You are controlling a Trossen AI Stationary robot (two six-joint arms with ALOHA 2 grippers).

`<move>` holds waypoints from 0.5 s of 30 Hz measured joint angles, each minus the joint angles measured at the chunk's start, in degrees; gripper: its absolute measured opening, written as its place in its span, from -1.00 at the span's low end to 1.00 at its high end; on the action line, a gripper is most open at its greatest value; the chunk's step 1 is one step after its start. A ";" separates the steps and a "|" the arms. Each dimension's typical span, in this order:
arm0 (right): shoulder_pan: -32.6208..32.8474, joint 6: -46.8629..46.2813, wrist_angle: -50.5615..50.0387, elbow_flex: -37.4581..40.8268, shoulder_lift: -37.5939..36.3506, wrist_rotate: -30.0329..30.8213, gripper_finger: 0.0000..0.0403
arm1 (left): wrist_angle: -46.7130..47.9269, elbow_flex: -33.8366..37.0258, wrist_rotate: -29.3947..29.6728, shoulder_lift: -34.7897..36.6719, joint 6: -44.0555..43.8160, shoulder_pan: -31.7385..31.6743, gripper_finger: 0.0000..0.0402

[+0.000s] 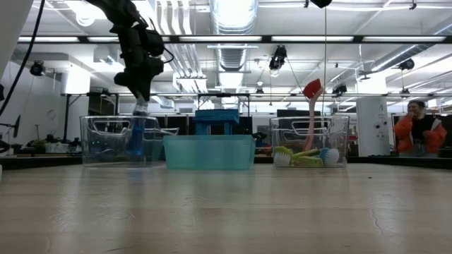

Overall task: Pick & Place Kitchen Sink Supplies
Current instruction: Put the dishwashing liquid into the left transparent bin

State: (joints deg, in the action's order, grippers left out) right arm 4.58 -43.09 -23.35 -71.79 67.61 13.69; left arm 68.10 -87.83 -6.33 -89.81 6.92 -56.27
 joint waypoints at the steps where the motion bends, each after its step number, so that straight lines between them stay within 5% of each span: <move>1: -0.02 0.07 0.00 0.00 0.00 0.00 0.12 | 0.06 -0.02 -0.02 0.24 0.50 0.00 -0.42; 8: 0.00 0.16 0.00 0.00 0.00 0.00 0.12 | 0.64 0.59 -0.16 2.70 2.34 -0.26 -0.40; 15: -0.02 -0.03 0.00 0.00 0.00 -0.02 0.12 | -3.48 9.02 -0.25 7.36 3.89 -0.59 -0.43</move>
State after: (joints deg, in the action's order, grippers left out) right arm 4.56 -43.12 -23.35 -71.79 67.61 13.67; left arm 64.61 -78.81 -6.58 -82.45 10.81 -56.86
